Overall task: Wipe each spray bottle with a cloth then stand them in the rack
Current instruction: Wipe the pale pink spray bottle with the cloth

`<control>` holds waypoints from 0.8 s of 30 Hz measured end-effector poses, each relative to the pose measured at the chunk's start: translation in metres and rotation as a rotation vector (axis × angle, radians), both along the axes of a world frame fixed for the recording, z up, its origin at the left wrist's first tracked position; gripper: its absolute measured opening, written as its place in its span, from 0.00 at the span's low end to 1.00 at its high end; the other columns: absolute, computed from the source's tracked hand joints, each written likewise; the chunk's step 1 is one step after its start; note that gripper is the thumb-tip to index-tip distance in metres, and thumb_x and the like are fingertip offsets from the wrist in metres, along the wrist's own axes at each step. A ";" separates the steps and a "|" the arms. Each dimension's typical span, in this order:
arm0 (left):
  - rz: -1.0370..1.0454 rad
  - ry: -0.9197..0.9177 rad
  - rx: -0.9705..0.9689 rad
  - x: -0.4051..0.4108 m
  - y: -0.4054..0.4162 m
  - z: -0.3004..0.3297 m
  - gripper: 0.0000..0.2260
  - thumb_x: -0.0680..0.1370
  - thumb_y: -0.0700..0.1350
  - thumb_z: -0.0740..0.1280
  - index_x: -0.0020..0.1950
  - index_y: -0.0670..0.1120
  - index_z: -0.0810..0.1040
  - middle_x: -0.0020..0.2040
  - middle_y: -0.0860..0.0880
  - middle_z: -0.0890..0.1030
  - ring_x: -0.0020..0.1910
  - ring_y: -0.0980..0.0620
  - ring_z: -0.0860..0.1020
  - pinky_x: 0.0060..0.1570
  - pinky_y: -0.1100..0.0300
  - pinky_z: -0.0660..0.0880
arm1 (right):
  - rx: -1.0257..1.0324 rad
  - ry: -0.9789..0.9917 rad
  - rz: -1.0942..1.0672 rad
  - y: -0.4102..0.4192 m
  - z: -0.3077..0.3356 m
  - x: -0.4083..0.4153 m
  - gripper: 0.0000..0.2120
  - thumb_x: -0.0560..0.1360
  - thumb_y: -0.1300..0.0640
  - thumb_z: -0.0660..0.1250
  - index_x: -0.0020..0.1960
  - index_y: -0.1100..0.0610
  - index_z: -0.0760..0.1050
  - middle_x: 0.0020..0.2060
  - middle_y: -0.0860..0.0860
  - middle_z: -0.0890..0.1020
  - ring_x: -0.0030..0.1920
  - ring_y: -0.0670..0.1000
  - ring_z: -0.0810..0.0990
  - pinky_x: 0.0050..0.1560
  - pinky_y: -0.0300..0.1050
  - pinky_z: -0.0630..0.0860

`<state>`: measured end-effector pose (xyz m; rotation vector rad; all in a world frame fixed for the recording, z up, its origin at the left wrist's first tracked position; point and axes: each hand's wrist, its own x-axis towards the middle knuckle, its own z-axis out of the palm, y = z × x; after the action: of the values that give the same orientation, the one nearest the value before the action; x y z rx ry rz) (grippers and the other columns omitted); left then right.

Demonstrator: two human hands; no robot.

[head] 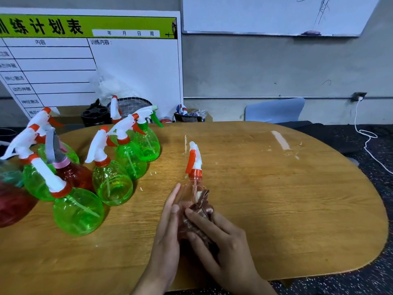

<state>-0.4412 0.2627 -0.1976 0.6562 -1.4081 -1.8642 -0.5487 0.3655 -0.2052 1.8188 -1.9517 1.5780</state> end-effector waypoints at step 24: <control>0.011 0.042 0.065 0.000 0.002 0.002 0.18 0.87 0.55 0.62 0.77 0.64 0.74 0.70 0.50 0.82 0.68 0.47 0.82 0.66 0.48 0.75 | 0.021 0.127 -0.006 0.001 0.001 0.001 0.19 0.84 0.47 0.69 0.74 0.43 0.75 0.49 0.47 0.80 0.43 0.45 0.81 0.39 0.46 0.81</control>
<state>-0.4411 0.2649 -0.1956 0.6519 -1.3197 -1.9103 -0.5476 0.3666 -0.2042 1.8688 -1.9232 1.4083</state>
